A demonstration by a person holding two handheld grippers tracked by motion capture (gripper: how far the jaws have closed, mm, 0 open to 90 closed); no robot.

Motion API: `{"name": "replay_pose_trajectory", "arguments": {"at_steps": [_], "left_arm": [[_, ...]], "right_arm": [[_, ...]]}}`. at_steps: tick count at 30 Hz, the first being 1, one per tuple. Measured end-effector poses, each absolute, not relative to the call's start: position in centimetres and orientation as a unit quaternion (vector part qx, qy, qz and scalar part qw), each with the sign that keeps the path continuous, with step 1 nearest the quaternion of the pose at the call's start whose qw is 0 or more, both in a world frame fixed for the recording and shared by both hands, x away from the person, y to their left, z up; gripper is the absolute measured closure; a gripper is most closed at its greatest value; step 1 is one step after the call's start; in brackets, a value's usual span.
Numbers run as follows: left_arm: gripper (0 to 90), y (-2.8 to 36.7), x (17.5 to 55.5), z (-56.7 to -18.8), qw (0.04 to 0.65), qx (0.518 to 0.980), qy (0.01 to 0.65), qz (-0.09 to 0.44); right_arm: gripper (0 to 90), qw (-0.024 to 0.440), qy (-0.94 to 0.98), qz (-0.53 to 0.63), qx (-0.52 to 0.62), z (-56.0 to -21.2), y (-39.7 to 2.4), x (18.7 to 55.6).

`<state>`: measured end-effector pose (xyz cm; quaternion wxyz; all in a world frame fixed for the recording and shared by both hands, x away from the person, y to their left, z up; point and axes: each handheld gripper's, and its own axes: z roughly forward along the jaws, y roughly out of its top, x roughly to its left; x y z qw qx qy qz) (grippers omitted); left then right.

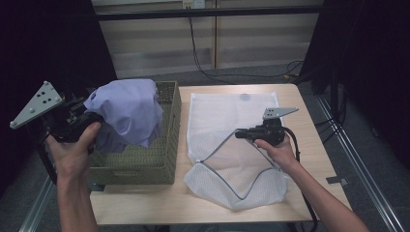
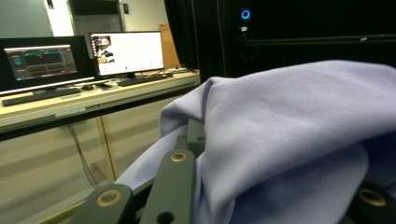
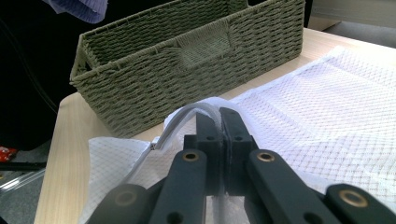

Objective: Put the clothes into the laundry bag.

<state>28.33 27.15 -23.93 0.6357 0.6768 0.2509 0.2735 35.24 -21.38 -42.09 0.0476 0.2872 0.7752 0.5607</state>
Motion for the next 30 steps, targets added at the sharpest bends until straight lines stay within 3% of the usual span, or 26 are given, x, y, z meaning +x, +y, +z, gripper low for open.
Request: {"name": "replay_pose_trajectory", "arguments": {"at_steps": [30], "left_arm": [[80.6,20.8,25.7,-22.0,0.662,0.694,0.152,0.239]], "right_arm": [[88.4,0.047,0.776,0.560,0.285,-42.1,-21.3,35.3]]}}
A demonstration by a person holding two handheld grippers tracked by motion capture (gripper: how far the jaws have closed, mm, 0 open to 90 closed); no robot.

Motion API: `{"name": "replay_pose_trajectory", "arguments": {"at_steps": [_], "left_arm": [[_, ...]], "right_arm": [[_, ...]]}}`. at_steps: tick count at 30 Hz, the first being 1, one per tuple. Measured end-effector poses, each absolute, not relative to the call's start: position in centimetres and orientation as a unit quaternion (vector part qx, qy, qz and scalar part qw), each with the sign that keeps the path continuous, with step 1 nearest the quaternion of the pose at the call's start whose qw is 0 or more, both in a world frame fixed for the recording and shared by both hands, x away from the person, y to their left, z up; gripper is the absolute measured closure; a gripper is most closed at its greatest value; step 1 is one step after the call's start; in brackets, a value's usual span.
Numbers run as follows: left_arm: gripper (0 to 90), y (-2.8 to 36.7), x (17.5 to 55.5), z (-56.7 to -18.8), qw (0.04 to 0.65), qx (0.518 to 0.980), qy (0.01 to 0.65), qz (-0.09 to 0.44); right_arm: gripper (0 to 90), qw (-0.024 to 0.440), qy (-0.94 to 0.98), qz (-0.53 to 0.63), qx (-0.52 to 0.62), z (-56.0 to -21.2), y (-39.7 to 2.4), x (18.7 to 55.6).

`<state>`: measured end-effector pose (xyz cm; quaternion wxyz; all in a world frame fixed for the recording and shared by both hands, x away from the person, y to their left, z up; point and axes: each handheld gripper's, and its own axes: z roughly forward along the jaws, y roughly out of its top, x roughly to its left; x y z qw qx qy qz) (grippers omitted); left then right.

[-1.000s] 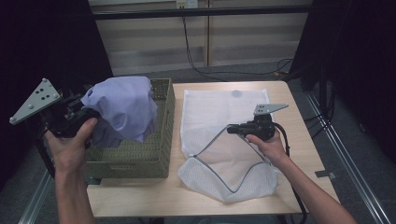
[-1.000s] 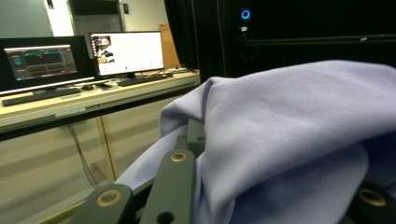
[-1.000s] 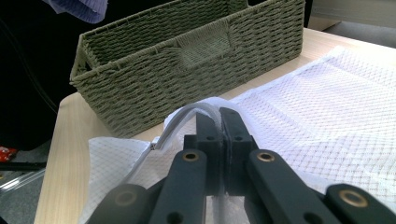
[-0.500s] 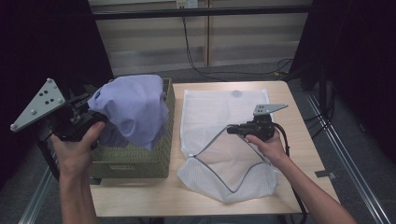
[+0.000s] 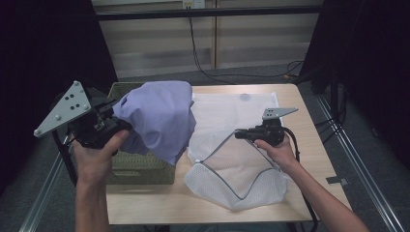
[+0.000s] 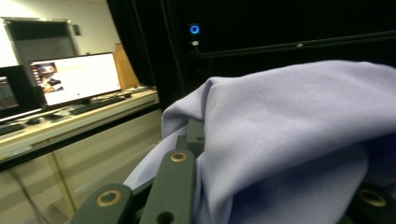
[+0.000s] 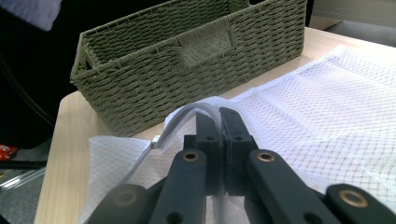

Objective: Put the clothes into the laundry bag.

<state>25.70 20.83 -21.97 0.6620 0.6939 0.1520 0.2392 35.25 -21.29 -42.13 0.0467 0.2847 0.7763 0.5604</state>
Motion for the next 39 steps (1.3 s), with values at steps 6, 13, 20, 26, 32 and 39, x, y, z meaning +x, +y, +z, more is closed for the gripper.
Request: {"name": "replay_pose_trajectory", "arguments": {"at_steps": [6,13,20,26,32,39], "left_arm": [[80.6,19.3,25.1,-21.8,0.668,0.700,0.128,0.219],[80.6,17.9,25.5,-22.3,0.674,0.707,0.116,0.179],[80.5,15.8,25.6,-22.8,0.666,0.722,0.101,0.157],[80.3,14.2,26.2,-23.8,0.660,0.733,0.098,0.133],[80.3,12.5,26.8,-25.0,0.644,0.750,0.098,0.114],[80.2,10.6,26.5,-25.7,0.634,0.764,0.081,0.090]], "right_arm": [[88.4,0.046,0.776,0.561,0.285,-42.1,-21.3,35.2],[88.4,0.047,0.776,0.561,0.284,-42.0,-21.4,35.2],[88.4,0.046,0.776,0.561,0.284,-42.0,-21.3,35.2],[88.3,0.046,0.776,0.562,0.283,-42.0,-21.4,35.2],[88.4,0.046,0.775,0.563,0.283,-41.9,-21.4,35.1],[88.4,0.046,0.776,0.562,0.282,-41.9,-21.4,35.1]]}}
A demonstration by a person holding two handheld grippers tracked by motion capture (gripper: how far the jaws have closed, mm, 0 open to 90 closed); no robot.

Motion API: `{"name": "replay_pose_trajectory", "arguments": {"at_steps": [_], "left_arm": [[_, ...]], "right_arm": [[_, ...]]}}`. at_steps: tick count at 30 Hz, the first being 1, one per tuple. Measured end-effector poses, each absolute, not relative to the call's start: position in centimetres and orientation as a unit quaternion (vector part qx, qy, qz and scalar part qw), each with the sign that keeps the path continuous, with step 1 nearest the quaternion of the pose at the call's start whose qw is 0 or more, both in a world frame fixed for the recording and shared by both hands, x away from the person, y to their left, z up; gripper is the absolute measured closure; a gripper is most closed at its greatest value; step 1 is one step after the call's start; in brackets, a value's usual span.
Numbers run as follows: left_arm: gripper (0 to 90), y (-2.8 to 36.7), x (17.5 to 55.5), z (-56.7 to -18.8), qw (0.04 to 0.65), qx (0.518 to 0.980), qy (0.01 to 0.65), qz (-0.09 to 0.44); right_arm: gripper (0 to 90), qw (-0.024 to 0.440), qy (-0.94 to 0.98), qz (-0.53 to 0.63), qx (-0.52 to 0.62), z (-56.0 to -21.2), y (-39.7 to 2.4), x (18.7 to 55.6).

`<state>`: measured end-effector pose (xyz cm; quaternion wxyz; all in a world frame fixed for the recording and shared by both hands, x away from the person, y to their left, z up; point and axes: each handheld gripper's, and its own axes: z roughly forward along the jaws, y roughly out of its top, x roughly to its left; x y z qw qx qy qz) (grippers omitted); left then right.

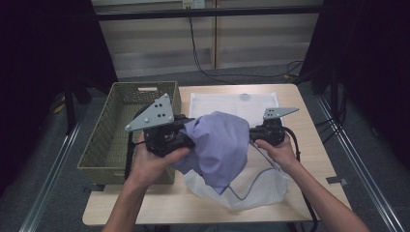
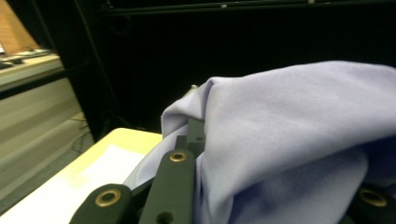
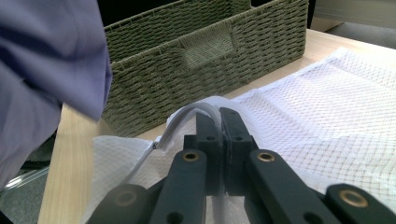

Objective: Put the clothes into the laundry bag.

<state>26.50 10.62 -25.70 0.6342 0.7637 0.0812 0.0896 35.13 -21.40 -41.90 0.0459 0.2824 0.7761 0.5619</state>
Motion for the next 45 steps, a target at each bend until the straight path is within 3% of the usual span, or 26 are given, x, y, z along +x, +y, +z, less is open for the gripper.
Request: {"name": "replay_pose_trajectory", "arguments": {"at_steps": [16,45], "left_arm": [[79.9,7.3,28.3,-29.4,0.613,0.786,0.079,0.018],[79.0,2.6,31.7,-38.6,0.520,0.845,0.123,0.003]], "right_arm": [[88.4,0.044,0.776,0.563,0.282,-41.8,-21.4,35.1],[88.4,0.042,0.781,0.558,0.276,-42.0,-21.1,35.0]]}}
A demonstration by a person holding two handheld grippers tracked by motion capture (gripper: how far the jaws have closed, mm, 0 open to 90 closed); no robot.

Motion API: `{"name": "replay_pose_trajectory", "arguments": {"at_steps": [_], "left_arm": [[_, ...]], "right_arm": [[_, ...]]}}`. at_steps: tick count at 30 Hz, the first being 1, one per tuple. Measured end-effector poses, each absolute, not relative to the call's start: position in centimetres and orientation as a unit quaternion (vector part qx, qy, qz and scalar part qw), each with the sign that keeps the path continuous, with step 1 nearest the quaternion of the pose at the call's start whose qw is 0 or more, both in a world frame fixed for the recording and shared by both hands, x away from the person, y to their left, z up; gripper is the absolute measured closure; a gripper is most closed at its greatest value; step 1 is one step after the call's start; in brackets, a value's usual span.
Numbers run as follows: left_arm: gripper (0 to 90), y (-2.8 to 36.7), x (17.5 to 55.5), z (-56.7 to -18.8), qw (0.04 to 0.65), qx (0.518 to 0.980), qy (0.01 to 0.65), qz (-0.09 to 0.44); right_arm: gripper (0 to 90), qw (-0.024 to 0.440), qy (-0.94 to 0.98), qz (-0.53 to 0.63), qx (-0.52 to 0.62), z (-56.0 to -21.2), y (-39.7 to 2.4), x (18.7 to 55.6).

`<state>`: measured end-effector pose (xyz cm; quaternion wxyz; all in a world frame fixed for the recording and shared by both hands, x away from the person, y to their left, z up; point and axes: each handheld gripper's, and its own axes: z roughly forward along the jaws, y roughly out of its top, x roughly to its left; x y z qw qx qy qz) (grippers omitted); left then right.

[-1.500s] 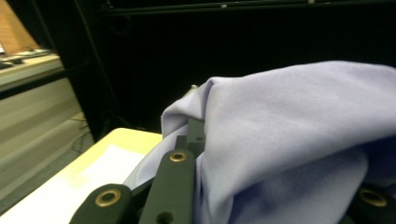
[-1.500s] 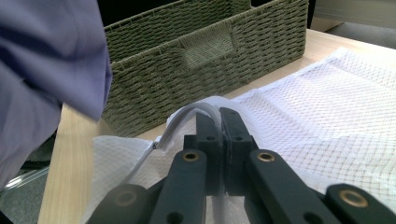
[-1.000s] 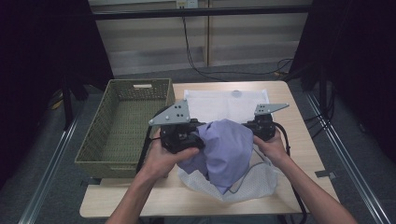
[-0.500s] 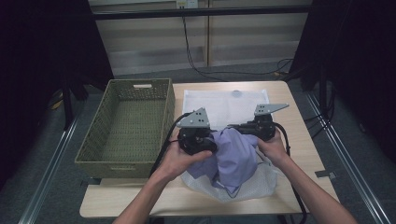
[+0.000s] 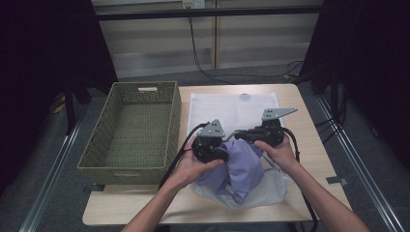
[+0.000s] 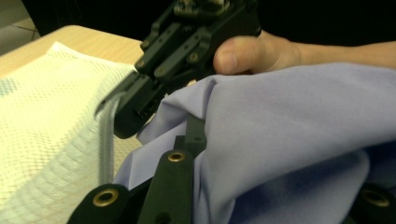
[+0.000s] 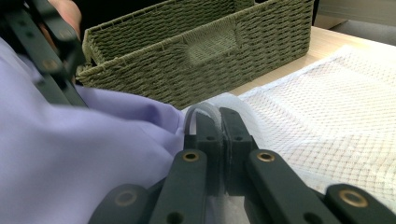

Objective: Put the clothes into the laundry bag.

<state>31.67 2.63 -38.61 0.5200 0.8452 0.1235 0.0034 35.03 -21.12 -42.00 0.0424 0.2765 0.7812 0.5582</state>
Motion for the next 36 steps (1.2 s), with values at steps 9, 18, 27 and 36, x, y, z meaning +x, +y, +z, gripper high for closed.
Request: {"name": "replay_pose_trajectory", "arguments": {"at_steps": [9,18,27,36], "left_arm": [[78.8,1.5,31.7,-40.1,0.502,0.856,0.121,-0.002],[78.9,1.3,32.9,-43.6,0.469,0.868,0.162,0.002],[78.1,0.1,33.1,-49.8,0.382,0.905,0.185,0.007],[73.3,-0.1,32.9,-49.8,0.381,0.905,0.190,0.018]], "right_arm": [[88.4,0.042,0.779,0.562,0.275,-41.7,-21.3,34.9],[88.4,0.040,0.780,0.562,0.272,-41.6,-21.1,34.7],[88.4,0.037,0.787,0.554,0.268,-41.8,-20.8,34.3],[88.3,0.037,0.790,0.547,0.275,-42.1,-21.2,34.2]]}}
